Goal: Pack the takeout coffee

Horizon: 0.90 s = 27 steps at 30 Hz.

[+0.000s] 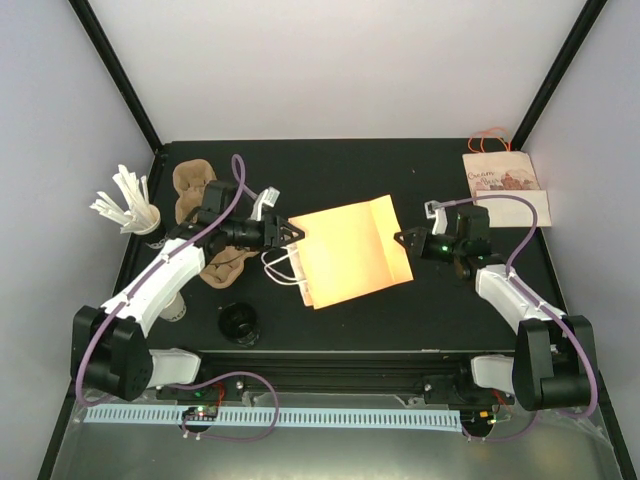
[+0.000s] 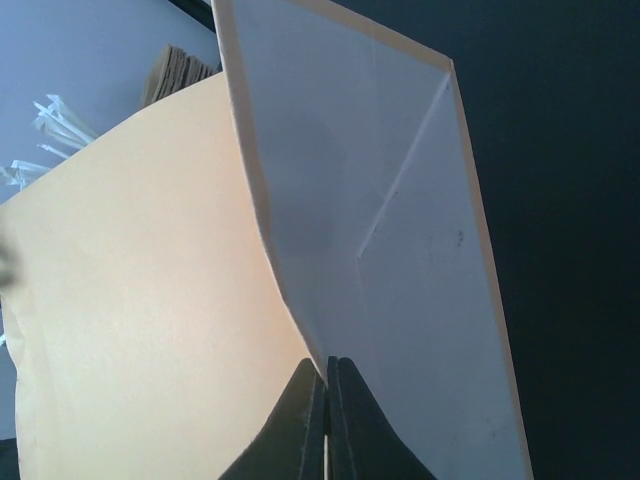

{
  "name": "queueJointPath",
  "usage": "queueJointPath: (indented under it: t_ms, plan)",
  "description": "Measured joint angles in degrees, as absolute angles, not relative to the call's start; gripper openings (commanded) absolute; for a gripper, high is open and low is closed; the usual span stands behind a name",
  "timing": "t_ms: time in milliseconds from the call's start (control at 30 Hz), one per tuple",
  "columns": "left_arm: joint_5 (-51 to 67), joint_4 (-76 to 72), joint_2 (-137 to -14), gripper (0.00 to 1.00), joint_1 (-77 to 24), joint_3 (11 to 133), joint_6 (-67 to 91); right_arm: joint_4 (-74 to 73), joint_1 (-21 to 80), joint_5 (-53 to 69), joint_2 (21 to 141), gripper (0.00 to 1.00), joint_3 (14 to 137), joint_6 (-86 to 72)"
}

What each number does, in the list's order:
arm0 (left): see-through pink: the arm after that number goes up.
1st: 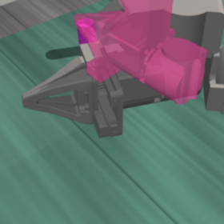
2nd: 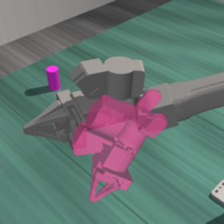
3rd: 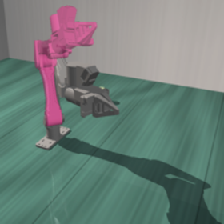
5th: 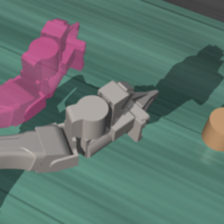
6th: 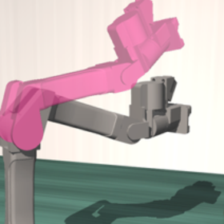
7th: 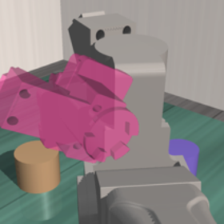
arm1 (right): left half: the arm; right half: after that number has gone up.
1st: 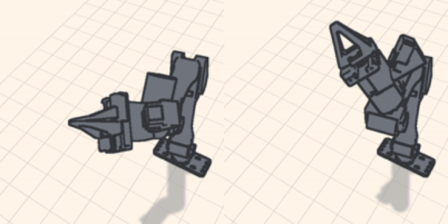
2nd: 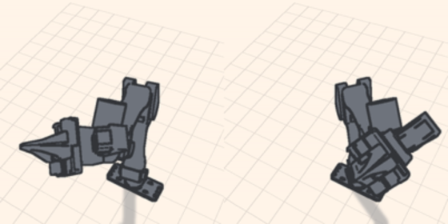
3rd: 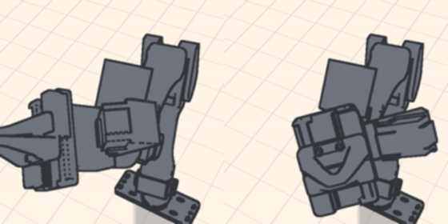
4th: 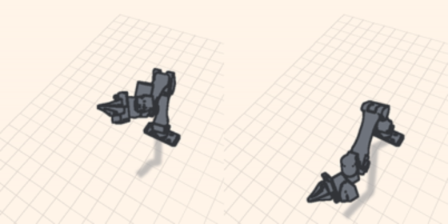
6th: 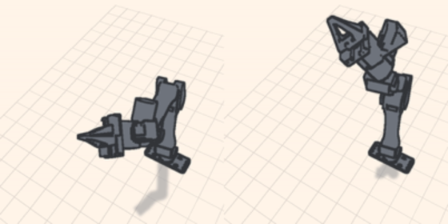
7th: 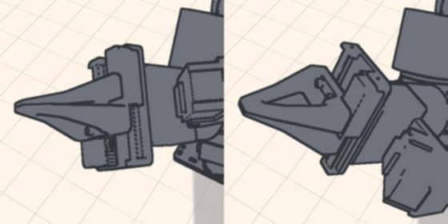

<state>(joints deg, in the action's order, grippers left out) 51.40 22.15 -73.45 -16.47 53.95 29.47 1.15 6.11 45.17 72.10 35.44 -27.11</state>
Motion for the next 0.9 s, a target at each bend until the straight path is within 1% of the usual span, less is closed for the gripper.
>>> queueJointPath:
  t_ms: [100,200,333,367,400,500,633,800,900]
  plan:
    - [51.64,21.52,-74.83,0.39,-16.64,53.89,29.82,1.19,6.42,45.15,72.10,0.01,35.46,-27.20]
    - [51.77,21.12,-76.60,0.31,-16.84,53.84,30.39,1.26,6.87,45.17,72.10,0.01,35.59,-27.33]
    - [51.96,20.18,-77.84,0.08,-17.02,53.76,31.11,1.80,7.11,45.47,72.10,0.01,35.66,-27.66]
    - [51.96,19.86,-77.91,0.04,-17.02,53.76,31.20,2.11,7.11,45.58,72.10,0.02,35.66,-27.81]
    - [51.96,19.59,-77.91,0.02,-17.02,53.78,31.09,2.39,7.11,45.60,72.10,0.04,35.66,-27.97]
    - [51.99,19.51,-77.91,0.02,-16.99,53.87,30.50,2.70,7.11,45.67,72.23,0.14,35.66,-28.12]
    - [52.71,20.12,-78.37,0.02,-16.99,54.26,29.85,3.66,7.16,46.37,73.69,0.25,35.64,-27.64]
    - [54.22,21.50,-79.31,0.02,-16.99,54.81,28.62,4.71,7.16,47.31,76.58,0.32,35.68,-26.81]
    - [54.76,22.76,-79.57,0.02,-16.99,55.37,27.68,4.73,7.18,47.77,78.30,0.35,36.21,-26.11]
